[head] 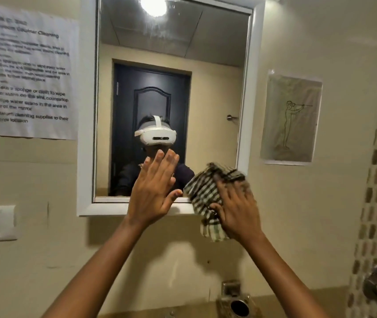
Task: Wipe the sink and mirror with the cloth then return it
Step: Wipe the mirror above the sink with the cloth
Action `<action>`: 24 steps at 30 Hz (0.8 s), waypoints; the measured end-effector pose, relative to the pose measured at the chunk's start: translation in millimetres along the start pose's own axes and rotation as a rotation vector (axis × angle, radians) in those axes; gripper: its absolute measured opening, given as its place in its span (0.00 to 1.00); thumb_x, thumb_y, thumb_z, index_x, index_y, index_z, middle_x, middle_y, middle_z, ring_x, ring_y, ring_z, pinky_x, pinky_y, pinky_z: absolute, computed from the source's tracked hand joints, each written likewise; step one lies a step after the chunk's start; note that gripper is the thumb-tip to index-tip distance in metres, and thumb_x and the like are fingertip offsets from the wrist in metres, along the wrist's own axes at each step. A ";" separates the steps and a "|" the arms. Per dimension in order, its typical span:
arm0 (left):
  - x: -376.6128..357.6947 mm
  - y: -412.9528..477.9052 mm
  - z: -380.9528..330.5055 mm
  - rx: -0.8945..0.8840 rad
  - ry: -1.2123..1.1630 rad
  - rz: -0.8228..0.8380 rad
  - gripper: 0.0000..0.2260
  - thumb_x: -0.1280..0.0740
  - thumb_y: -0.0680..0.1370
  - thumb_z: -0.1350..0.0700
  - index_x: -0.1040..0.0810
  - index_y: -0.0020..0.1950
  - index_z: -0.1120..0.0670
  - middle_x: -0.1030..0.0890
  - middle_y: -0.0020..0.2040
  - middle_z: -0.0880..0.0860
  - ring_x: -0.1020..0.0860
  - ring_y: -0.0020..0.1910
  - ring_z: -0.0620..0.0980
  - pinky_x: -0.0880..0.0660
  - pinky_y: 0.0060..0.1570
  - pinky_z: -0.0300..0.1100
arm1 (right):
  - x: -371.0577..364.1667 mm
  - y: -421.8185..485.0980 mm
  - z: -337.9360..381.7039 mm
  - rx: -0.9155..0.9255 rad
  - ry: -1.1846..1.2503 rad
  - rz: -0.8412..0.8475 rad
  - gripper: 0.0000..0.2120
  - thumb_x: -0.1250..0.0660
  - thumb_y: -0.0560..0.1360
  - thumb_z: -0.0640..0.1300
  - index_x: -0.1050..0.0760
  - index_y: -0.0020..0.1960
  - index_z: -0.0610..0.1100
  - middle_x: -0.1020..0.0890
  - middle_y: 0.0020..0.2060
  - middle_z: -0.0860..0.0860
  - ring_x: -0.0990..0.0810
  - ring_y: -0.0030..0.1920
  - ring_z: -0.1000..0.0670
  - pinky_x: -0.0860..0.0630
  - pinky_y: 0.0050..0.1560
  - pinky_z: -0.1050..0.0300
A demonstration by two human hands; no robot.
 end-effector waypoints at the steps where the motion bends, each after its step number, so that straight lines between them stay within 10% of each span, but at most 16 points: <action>1: -9.0 -1.6 -2.1 0.018 0.041 0.022 0.30 0.54 0.80 0.40 0.47 0.76 0.57 0.46 0.77 0.55 0.50 0.77 0.53 0.50 0.74 0.55 | 0.7 1.5 -8.9 -0.049 0.030 -0.014 0.32 0.50 0.77 0.61 0.53 0.76 0.49 0.37 0.73 0.44 0.42 0.74 0.44 0.49 0.73 0.42; 8: -18.3 -4.7 -2.2 0.014 0.171 0.021 0.32 0.57 0.79 0.38 0.46 0.76 0.59 0.45 0.77 0.58 0.49 0.76 0.55 0.49 0.74 0.54 | 6.3 15.9 -15.0 -0.196 0.322 -0.097 0.30 0.55 0.77 0.59 0.61 0.75 0.56 0.42 0.75 0.44 0.45 0.74 0.43 0.61 0.75 0.46; 13: -14.6 -4.3 -3.3 0.017 0.159 -0.054 0.33 0.56 0.79 0.38 0.46 0.76 0.59 0.44 0.77 0.58 0.49 0.76 0.55 0.49 0.74 0.52 | 62.8 106.7 -58.1 -0.480 0.231 -0.450 0.28 0.51 0.78 0.58 0.52 0.76 0.51 0.46 0.75 0.38 0.41 0.71 0.37 0.35 0.66 0.41; 18: -14.7 -3.2 -4.7 0.010 0.162 -0.076 0.34 0.54 0.79 0.37 0.46 0.76 0.59 0.46 0.77 0.57 0.51 0.77 0.54 0.53 0.75 0.50 | 120.3 190.5 -103.8 -0.543 0.415 -0.594 0.31 0.47 0.77 0.56 0.51 0.76 0.46 0.23 0.58 0.42 0.22 0.53 0.45 0.30 0.45 0.57; 24: -11.7 -4.4 -4.3 0.036 0.181 -0.106 0.33 0.52 0.79 0.38 0.45 0.76 0.60 0.46 0.77 0.56 0.51 0.77 0.53 0.51 0.75 0.51 | 66.7 108.7 -94.8 -0.597 0.539 -0.299 0.19 0.47 0.80 0.51 0.28 0.57 0.36 0.20 0.47 0.36 0.21 0.47 0.38 0.33 0.39 0.52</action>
Point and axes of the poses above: each hand's wrist, its own y-axis towards the middle knuckle, its own x-axis out of the back of the hand, z = x × y, the point moved 8 cm from there along y, towards the middle knuckle
